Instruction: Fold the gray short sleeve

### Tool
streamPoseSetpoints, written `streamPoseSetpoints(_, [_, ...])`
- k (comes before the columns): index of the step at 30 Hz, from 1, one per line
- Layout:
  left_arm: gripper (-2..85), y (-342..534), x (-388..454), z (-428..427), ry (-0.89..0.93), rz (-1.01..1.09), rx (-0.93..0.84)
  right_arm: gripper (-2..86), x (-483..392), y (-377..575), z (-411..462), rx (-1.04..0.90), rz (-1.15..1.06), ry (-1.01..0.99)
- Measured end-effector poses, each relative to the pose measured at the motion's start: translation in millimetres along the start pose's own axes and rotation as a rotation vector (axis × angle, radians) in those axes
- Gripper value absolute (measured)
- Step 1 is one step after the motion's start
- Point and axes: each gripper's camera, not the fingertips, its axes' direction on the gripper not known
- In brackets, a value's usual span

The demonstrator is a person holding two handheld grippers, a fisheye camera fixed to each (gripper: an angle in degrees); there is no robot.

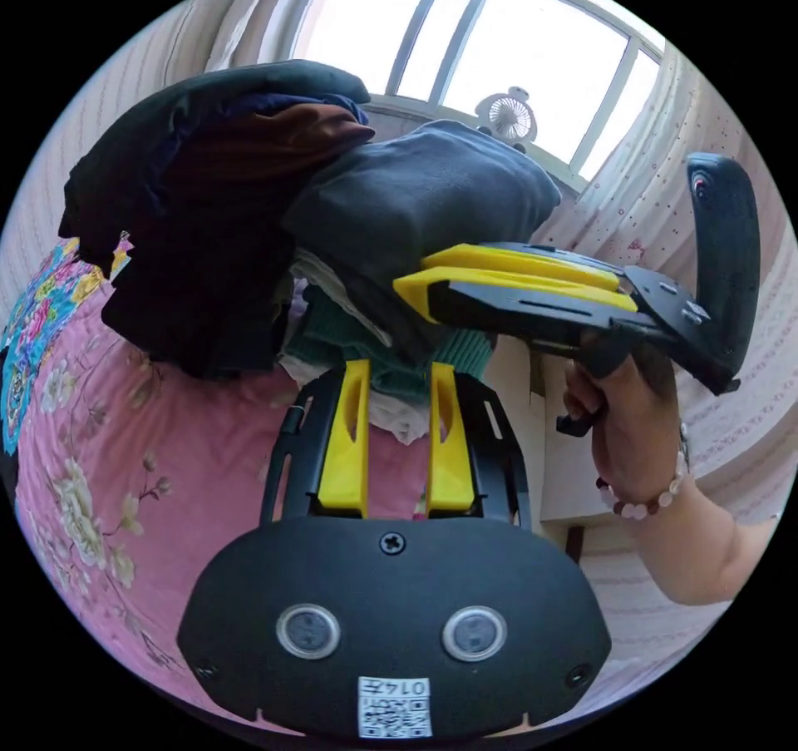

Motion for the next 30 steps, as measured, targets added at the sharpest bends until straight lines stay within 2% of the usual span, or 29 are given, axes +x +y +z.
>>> streamPoseSetpoints(3, [7.3, -22, 5, 3, -0.023, 0.028, 0.017, 2.0, 10, -3, -2, -0.02, -0.033, 0.025])
streamPoseSetpoints(5, [0.7, -35, 7, -3, 0.017, 0.04, 0.005, 0.7, 21, -5, -5, -0.053, -0.023, 0.025])
streamPoseSetpoints(9, [-0.7, -29, 14, -28, 0.036, 0.095, 0.072, 0.0, 28, 2, -30, 0.011, 0.011, -0.018])
streamPoseSetpoints(12, [-0.9, -17, 19, -62, 0.043, 0.162, 0.15, -0.3, 30, 12, -58, 0.1, 0.036, -0.117])
streamPoseSetpoints(15, [-1.0, 7, 9, -118, 0.104, 0.167, 0.265, -0.3, 24, 11, -91, 0.216, 0.055, -0.3])
streamPoseSetpoints(17, [-1.0, 45, -9, -174, 0.108, 0.102, 0.362, -0.3, -4, -5, -99, 0.257, 0.01, -0.545])
streamPoseSetpoints(21, [-1.0, 130, -46, -266, -0.035, -0.059, 0.517, -0.3, -102, -37, -76, 0.194, -0.198, -0.841])
streamPoseSetpoints(23, [-1.0, 177, -77, -318, -0.194, -0.183, 0.556, -0.4, -173, -54, -48, 0.181, -0.261, -0.957])
streamPoseSetpoints(27, [-1.0, 183, -126, -375, -0.391, -0.295, 0.391, -0.5, -244, -106, -5, 0.12, -0.21, -1.121])
streamPoseSetpoints(30, [-1.0, 174, -118, -427, -0.579, -0.191, 0.387, -0.5, -279, -130, -15, 0.191, -0.214, -1.228])
